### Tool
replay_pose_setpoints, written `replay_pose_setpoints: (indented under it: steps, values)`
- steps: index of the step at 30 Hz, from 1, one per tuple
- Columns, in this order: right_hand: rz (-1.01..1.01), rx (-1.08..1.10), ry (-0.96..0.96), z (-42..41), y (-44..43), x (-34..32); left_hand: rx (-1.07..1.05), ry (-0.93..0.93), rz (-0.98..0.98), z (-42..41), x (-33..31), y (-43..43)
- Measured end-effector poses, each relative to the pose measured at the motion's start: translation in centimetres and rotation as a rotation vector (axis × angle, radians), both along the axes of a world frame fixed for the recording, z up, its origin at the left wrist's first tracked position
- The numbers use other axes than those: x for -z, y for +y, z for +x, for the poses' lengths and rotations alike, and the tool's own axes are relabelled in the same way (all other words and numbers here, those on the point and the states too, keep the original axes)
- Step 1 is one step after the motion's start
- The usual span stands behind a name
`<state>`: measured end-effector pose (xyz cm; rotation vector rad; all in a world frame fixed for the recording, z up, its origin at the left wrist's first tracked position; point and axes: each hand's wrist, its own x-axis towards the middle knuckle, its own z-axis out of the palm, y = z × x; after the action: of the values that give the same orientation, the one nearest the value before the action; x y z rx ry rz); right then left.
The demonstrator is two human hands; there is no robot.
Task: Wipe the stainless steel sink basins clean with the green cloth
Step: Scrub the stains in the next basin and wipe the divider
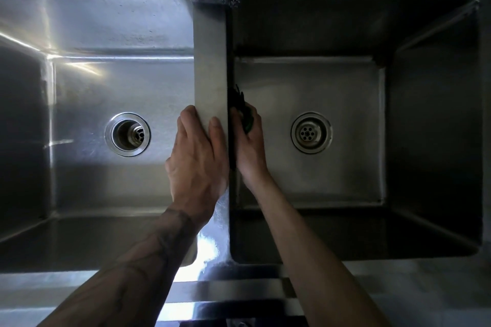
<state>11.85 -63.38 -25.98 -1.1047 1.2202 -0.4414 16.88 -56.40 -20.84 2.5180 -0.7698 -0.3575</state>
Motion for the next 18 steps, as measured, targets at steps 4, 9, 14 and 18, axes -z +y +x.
replay_pose_setpoints:
  steps: [4,9,14,18]
  values:
    - [0.026,-0.075,0.124,-0.1,-1.1,2.7,0.093,-0.051,0.149,0.3,1.0,0.5]
    - [0.021,-0.019,-0.047,-1.2,1.5,-2.1,0.064,-0.027,0.126,0.4,1.2,0.3]
    - [0.075,-0.022,0.126,0.0,0.0,3.2,0.055,-0.017,0.081,0.3,1.0,0.1]
    - [0.107,-0.063,0.129,-0.7,0.7,0.7,0.009,-0.002,0.054,0.1,0.8,0.1]
